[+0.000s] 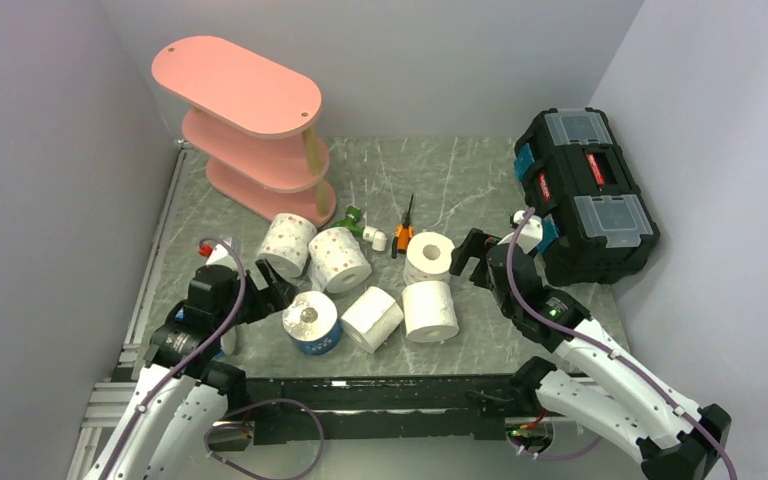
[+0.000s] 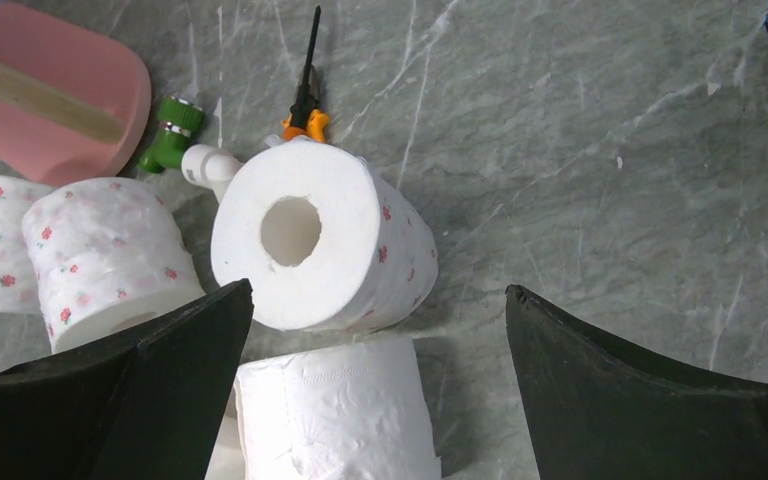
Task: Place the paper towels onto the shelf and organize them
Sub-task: Pick up the paper towel from the center of the board.
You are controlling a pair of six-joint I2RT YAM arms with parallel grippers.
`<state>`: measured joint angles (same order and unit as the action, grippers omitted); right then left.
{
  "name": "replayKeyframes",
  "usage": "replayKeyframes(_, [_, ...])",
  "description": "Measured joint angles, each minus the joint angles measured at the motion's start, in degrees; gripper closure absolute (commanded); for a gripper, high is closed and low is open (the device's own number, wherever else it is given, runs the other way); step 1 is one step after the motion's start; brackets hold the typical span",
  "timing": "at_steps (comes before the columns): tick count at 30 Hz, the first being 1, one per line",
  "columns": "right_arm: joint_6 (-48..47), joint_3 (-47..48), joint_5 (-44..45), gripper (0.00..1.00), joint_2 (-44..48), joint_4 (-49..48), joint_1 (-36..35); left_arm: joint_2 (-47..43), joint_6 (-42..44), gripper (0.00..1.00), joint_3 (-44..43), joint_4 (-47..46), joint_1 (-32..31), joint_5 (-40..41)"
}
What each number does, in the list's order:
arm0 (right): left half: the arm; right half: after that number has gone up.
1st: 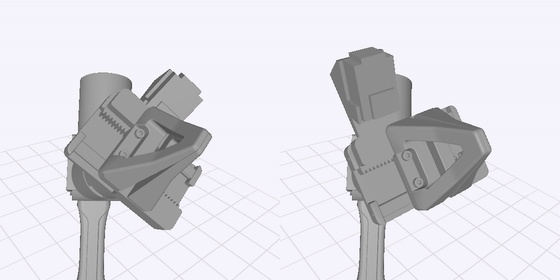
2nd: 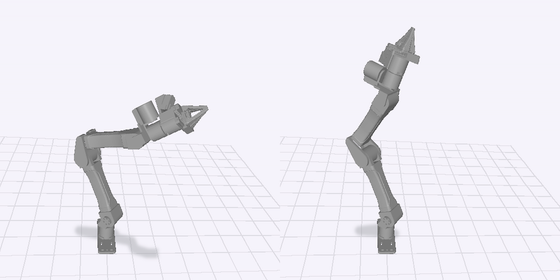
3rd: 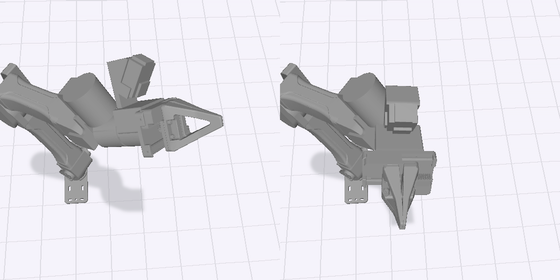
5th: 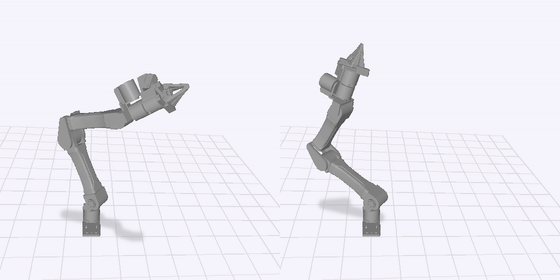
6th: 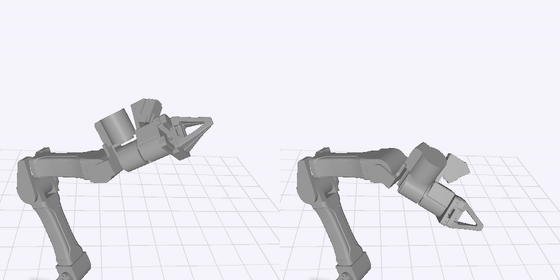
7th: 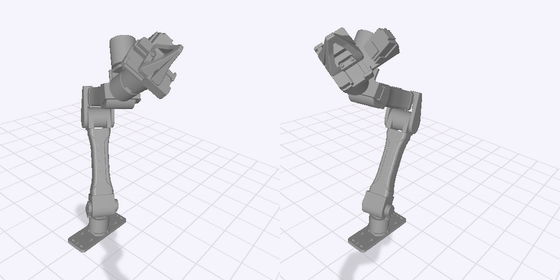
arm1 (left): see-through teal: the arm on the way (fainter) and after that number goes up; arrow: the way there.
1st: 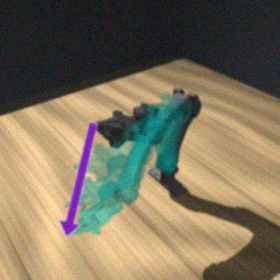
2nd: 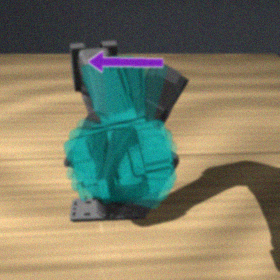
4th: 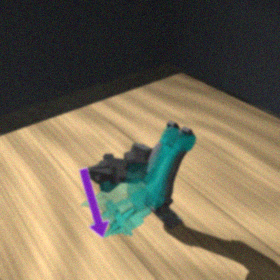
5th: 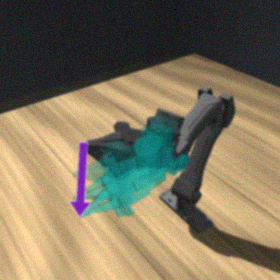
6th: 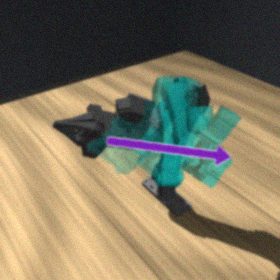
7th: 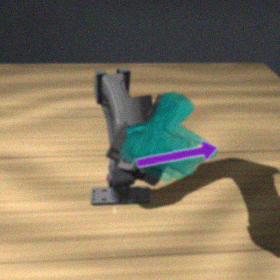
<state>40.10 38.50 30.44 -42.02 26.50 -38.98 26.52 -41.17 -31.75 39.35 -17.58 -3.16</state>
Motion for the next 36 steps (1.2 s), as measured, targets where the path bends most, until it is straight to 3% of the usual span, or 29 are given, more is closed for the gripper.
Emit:
replayKeyframes(12, [-0.13, -0.02, -0.50, 0.01, -1.68, -1.57, 0.07, 4.39, -1.62, 0.01, -1.49, 5.18, -7.06, 1.57])
replayKeyframes(27, [-0.50, -1.40, -0.66, 0.01, -3.23, -2.56, 0.17, 9.40, -4.11, 0.21, -2.47, 7.76, -15.61, 9.49])
replayKeyframes(36, [-0.87, -1.73, -0.66, 0.01, -2.86, -2.58, 0.44, 11.89, -3.98, 0.24, -2.69, 8.04, -16.70, 10.40])
